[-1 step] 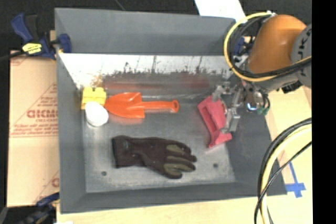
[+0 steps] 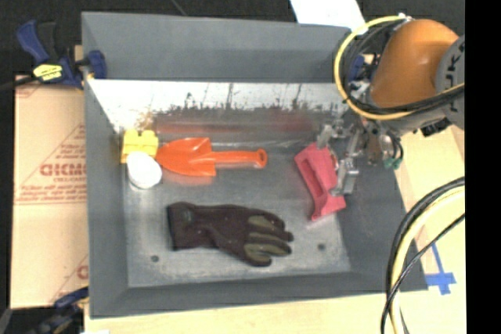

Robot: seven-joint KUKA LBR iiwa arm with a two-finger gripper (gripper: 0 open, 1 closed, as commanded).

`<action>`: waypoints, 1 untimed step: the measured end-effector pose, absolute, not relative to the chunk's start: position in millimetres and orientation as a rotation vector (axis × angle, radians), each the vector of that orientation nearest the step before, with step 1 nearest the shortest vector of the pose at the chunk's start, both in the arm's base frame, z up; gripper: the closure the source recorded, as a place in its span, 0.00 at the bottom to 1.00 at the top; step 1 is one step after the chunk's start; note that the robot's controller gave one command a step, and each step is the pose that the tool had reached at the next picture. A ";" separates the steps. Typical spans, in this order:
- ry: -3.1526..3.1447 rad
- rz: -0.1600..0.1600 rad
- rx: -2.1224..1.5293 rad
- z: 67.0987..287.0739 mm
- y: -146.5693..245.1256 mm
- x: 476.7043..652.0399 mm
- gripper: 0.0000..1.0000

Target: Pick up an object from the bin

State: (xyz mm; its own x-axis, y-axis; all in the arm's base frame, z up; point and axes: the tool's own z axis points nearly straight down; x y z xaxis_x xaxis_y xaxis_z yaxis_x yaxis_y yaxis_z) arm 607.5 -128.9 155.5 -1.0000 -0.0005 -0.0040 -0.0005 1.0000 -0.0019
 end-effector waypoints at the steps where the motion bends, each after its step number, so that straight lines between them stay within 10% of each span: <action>1: 3.137 -0.001 0.066 70.9 -54.4 592.0 0.00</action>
Offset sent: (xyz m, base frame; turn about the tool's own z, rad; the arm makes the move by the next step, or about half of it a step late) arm -0.0266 0.0820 0.0022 -0.1008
